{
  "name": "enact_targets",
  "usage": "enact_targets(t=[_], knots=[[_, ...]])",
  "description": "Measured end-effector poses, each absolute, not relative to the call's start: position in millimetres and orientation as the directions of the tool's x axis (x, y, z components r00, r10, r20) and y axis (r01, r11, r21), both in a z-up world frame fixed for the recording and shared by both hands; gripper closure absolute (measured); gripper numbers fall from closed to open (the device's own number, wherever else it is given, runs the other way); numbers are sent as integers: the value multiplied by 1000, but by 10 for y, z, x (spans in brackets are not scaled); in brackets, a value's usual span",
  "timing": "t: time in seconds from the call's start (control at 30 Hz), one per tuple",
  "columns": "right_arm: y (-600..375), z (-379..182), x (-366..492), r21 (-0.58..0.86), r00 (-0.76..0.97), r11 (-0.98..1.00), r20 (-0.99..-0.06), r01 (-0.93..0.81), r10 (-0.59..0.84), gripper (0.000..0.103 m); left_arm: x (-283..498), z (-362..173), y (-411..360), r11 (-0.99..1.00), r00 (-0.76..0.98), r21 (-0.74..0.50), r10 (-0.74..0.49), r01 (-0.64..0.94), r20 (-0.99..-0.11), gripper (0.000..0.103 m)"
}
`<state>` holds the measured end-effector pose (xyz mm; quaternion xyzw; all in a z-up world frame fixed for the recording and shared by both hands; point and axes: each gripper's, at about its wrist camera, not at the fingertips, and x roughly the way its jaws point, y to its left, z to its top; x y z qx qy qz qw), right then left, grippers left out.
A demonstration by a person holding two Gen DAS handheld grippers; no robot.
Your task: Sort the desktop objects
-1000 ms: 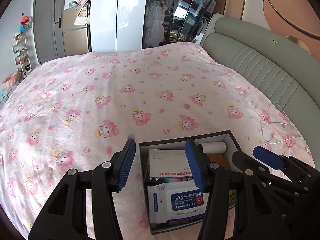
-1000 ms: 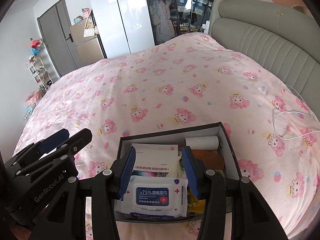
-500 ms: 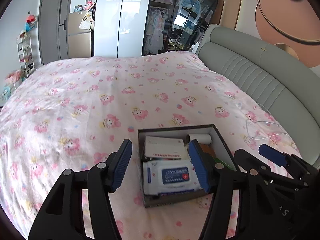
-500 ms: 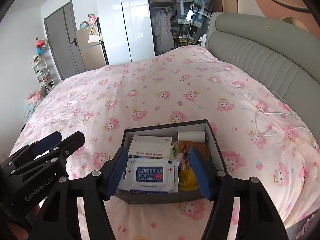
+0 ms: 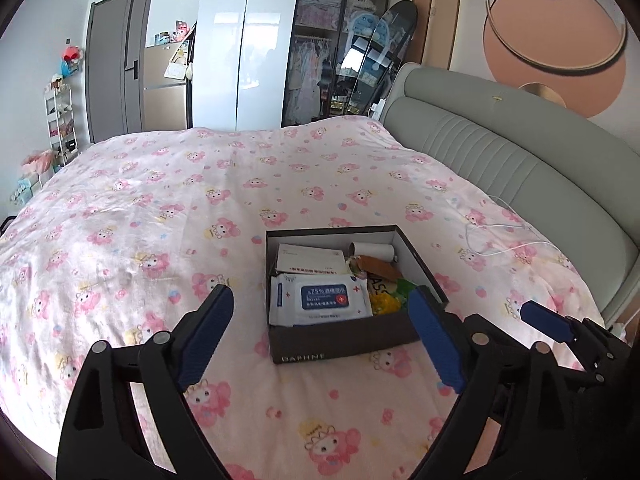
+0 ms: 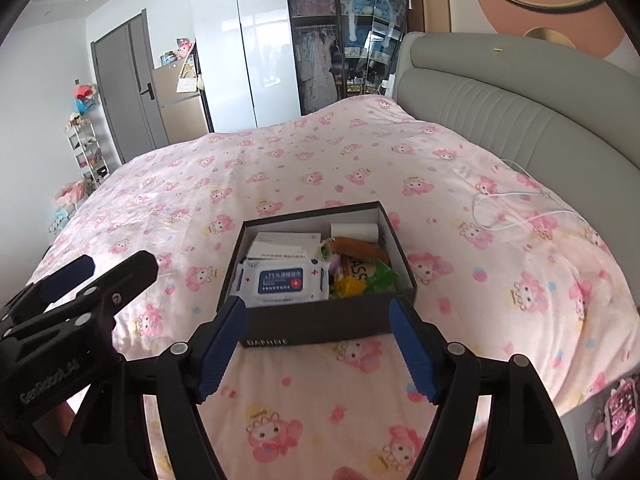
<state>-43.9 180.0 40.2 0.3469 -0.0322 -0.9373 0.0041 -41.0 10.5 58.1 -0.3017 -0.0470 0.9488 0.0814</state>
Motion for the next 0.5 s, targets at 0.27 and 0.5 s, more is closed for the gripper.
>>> enact_targets(t=[0.27, 0.5], knots=[[1772, 311, 86, 60, -765, -998, -643, 0, -38, 25, 88, 575, 109, -988, -821, -115, 151, -105, -551, 1], [1768, 343, 248, 61, -784, -998, -619, 8, -45, 25, 266, 552, 85, -989, -829, -116, 143, -95, -541, 1]])
